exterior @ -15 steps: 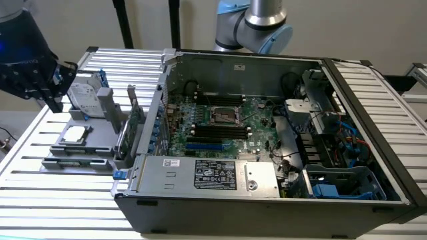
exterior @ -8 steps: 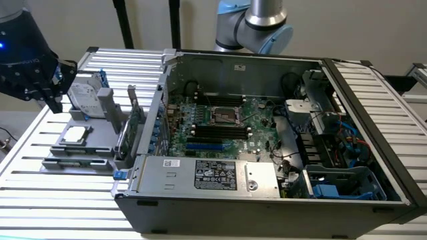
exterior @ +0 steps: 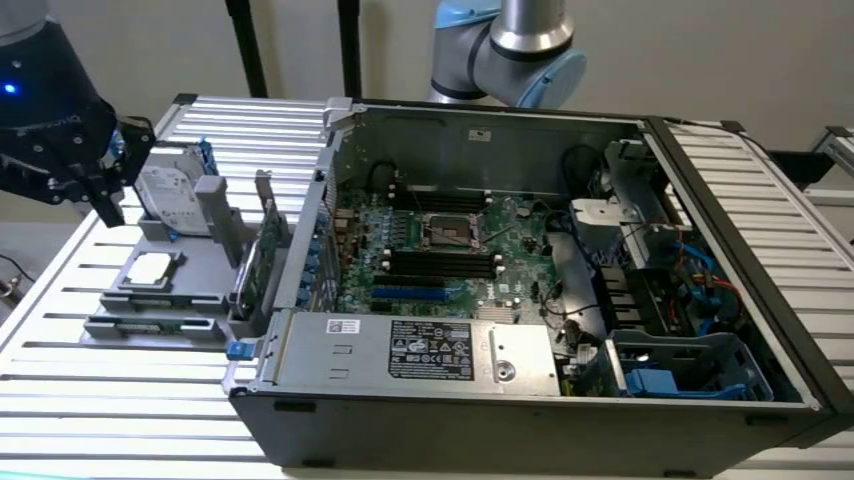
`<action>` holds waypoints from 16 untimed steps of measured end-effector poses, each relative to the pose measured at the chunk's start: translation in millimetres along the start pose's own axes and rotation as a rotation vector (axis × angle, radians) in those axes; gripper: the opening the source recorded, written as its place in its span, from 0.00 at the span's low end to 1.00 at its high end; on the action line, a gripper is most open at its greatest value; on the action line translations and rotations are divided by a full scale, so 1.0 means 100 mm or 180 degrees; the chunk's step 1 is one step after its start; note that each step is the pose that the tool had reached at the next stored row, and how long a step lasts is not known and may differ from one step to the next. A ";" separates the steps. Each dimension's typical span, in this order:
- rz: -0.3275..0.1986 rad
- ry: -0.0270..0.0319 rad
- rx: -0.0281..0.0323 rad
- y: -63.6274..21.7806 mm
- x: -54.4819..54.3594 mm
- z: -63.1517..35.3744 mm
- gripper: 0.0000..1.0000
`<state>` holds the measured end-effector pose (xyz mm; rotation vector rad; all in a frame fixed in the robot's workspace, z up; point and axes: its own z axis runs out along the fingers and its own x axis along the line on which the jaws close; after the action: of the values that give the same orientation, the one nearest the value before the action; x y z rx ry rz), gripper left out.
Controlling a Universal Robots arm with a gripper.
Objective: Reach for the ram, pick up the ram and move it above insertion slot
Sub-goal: 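Pick up the ram and move it above insertion slot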
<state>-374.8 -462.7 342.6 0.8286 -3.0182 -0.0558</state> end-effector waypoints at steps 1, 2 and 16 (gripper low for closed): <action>-0.0059 0.0002 0.0000 0.000 0.00 0.000 0.11; -0.0118 0.0004 0.0000 0.000 0.00 0.000 0.11; -0.0930 0.0035 0.0001 -0.001 0.00 0.000 0.11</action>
<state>-374.7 -462.8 342.6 1.2573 -2.8607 -0.0526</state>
